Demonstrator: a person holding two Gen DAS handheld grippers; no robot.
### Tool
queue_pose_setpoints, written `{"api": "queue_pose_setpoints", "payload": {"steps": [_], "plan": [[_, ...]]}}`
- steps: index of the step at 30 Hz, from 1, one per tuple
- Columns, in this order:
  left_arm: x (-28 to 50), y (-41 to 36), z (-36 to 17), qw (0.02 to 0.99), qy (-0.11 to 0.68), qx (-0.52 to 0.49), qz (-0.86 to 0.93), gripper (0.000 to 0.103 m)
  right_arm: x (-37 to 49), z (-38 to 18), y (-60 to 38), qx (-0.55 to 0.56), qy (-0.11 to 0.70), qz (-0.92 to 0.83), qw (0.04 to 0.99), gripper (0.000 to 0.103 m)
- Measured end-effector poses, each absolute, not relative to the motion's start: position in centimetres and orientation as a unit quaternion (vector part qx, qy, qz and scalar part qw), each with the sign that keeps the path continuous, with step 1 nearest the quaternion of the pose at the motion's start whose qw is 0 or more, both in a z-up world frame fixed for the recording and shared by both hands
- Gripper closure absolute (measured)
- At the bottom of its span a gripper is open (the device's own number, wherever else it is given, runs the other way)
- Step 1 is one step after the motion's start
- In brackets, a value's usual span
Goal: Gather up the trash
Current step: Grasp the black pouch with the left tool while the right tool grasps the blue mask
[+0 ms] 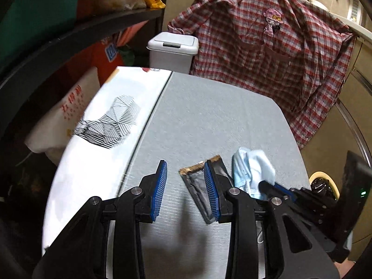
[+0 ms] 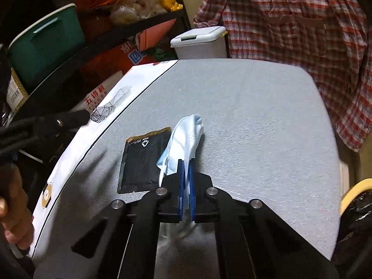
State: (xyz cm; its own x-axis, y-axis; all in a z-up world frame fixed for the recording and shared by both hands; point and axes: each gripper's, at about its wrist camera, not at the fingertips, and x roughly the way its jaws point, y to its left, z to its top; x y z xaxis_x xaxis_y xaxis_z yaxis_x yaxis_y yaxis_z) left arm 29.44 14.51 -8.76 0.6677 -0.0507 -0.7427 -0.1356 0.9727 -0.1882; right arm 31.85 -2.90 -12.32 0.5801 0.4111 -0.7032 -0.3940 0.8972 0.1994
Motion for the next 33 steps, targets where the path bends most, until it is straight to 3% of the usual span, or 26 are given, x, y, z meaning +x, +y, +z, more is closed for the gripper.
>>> {"api": "queue_pose_setpoints", "payload": {"steps": [3, 7, 10, 14, 29, 33], "plan": [[29.8, 13.7, -9.4, 0.903, 0.415, -0.106, 0.025, 0.069, 31.7, -11.7, -4.2, 0.009, 0.392, 0.212, 0.895, 0.099], [30.2, 13.5, -9.8, 0.902, 0.415, -0.112, 0.041, 0.039, 31.9, -11.7, -5.8, 0.006, 0.399, 0.185, 0.898, 0.099], [30.8, 12.8, -11.3, 0.891, 0.436, -0.118, 0.048, 0.037, 31.9, -11.8, -6.7, 0.002, 0.399, 0.181, 0.899, 0.099], [31.4, 11.3, -12.6, 0.885, 0.45, -0.103, 0.064, 0.023, 31.7, -12.1, -7.6, -0.001, 0.401, 0.18, 0.898, 0.099], [32.2, 8.6, -14.9, 0.87, 0.476, -0.079, 0.1, 0.02, 31.2, -12.2, -9.6, 0.001, 0.405, 0.183, 0.896, 0.099], [32.3, 8.4, -14.9, 0.871, 0.475, -0.067, 0.106, 0.026, 31.2, -12.2, -9.5, 0.002, 0.404, 0.182, 0.896, 0.099]]}}
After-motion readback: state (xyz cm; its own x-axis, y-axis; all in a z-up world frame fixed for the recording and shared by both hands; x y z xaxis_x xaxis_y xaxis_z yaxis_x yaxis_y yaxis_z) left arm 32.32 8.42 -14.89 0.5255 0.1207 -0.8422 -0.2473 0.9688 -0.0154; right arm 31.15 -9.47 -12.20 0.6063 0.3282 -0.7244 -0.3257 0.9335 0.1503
